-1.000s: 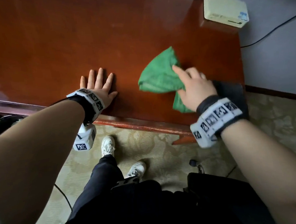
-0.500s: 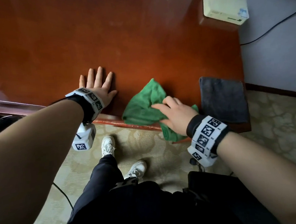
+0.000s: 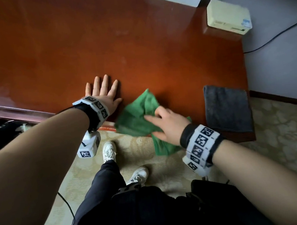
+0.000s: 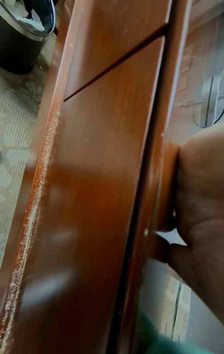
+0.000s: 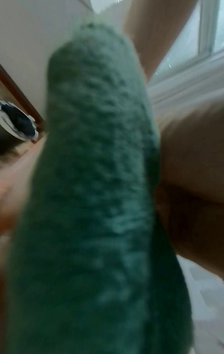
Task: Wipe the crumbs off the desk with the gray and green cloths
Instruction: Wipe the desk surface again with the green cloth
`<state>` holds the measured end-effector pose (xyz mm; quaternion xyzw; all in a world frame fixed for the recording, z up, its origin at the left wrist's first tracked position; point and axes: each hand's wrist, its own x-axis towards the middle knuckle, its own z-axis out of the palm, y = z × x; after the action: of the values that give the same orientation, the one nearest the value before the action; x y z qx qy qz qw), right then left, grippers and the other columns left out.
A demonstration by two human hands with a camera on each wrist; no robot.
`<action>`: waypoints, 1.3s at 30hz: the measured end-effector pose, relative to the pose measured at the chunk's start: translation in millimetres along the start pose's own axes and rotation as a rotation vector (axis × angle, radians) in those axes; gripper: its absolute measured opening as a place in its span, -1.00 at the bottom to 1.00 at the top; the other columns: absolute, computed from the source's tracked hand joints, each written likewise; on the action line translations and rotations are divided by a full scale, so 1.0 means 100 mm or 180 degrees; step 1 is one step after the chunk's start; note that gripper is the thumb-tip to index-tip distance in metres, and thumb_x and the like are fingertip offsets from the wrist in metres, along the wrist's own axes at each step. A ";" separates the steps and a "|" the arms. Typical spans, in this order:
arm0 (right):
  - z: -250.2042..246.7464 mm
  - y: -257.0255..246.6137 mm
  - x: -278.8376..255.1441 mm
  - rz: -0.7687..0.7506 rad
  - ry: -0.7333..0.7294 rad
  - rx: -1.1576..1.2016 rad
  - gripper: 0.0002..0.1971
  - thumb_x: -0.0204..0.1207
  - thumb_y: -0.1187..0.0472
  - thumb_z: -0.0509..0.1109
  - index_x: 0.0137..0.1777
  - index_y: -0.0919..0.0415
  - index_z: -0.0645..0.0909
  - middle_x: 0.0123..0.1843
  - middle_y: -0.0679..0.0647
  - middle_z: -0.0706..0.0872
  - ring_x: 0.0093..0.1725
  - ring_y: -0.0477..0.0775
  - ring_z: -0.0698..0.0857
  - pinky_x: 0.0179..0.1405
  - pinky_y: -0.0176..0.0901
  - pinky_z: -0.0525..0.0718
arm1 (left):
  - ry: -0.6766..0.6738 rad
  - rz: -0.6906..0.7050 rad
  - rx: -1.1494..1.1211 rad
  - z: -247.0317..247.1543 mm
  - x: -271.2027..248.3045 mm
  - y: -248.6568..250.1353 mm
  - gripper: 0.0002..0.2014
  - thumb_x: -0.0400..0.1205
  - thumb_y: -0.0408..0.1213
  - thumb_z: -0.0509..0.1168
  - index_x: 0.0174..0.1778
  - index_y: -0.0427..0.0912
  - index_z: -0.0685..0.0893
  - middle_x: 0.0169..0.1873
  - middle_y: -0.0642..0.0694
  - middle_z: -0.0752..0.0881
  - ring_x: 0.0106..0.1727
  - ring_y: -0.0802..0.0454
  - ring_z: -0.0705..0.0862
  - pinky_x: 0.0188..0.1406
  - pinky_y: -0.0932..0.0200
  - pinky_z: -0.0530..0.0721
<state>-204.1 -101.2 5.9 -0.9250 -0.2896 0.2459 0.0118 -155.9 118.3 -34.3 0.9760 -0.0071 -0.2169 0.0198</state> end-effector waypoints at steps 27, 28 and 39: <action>-0.46 -0.57 1.31 0.1955 0.0548 0.0258 -0.40 0.60 0.11 0.21 0.63 0.03 0.16 0.47 0.23 0.24 0.43 0.28 0.31 0.29 0.00 0.50 | -0.0407 -0.0379 -0.0052 -0.19 0.03 -1.93 -0.17 0.56 0.35 -0.01 0.61 0.15 -0.29 0.63 -0.08 -0.33 0.64 -0.12 -0.31 0.61 -0.12 -0.24; -0.39 -0.77 1.30 0.1627 0.0490 0.0182 -0.39 0.59 0.11 0.22 0.63 0.01 0.14 0.46 0.22 0.25 0.42 0.27 0.32 0.24 0.00 0.53 | -0.0417 -0.0351 -0.0017 -0.17 0.03 -1.94 -0.17 0.56 0.37 -0.03 0.61 0.15 -0.30 0.62 -0.08 -0.33 0.64 -0.13 -0.31 0.61 -0.12 -0.24; -0.69 -0.74 1.43 0.1834 0.1102 0.0848 -0.44 0.60 0.08 0.24 0.61 0.02 0.24 0.43 0.23 0.32 0.35 0.30 0.43 0.33 -0.05 0.44 | -0.0637 -0.0202 0.0062 -0.22 0.07 -1.99 -0.16 0.57 0.35 -0.05 0.61 0.08 -0.35 0.61 -0.13 -0.37 0.63 -0.21 -0.33 0.58 -0.23 -0.22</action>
<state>-109.7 45.9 14.5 -0.9869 0.0239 0.1143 0.1113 -139.2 317.4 -25.1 0.9493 0.0198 -0.3137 0.0026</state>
